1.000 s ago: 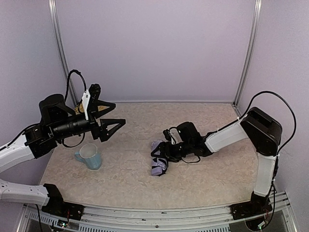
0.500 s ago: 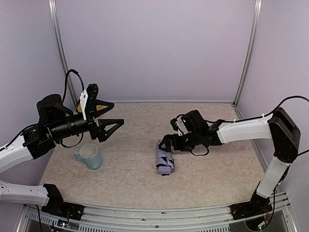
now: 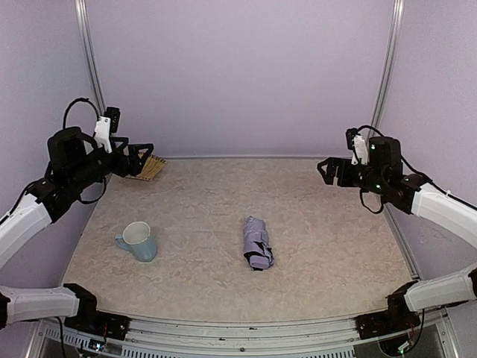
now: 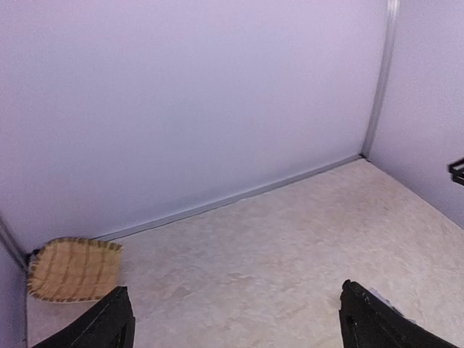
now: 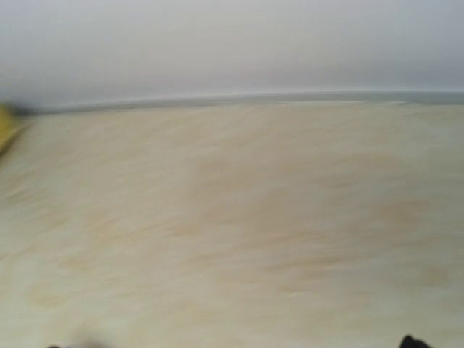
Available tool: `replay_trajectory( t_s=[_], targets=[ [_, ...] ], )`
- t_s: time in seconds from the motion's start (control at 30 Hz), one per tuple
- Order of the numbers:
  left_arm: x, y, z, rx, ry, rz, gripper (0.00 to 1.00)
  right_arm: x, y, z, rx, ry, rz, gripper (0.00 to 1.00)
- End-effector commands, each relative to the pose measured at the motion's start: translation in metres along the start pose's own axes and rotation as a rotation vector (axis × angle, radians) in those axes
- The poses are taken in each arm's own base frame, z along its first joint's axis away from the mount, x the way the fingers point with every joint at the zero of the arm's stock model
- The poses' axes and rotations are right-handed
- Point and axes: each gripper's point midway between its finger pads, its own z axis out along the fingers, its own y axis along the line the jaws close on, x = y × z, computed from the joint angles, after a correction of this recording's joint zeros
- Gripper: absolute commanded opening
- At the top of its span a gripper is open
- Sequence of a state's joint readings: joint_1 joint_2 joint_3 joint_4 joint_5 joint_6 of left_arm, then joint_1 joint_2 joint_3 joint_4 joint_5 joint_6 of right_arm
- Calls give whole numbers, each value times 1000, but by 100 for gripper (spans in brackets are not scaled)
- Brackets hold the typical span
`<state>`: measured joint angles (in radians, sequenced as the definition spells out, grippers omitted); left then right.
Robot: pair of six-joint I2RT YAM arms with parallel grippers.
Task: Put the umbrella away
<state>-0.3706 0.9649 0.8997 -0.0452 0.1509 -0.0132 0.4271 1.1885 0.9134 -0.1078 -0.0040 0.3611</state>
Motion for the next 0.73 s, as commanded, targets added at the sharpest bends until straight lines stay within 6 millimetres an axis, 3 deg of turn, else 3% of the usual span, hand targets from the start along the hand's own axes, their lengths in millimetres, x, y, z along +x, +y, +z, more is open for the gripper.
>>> replay_trajectory(
  t_s=[0.0, 0.13, 0.23, 0.43, 0.53, 0.7],
  targets=[
    [-20, 93, -14, -276, -68, -73, 95, 8, -66, -24, 144, -80, -50, 100],
    [12, 164, -25, -475, -26, -130, 98, 18, -117, -48, 250, -194, -12, 100],
    [37, 192, -36, -578, -33, -136, 99, 31, -132, -55, 290, -310, -2, 100],
    [81, 210, -43, -667, -42, -62, 99, 72, -179, -62, 528, -297, 113, 100],
    [103, 209, -37, -647, -21, -86, 99, 78, -181, -59, 531, -281, 114, 100],
    [116, 208, -28, -616, 17, -86, 99, 70, -179, -59, 527, -297, 80, 100]
  ],
)
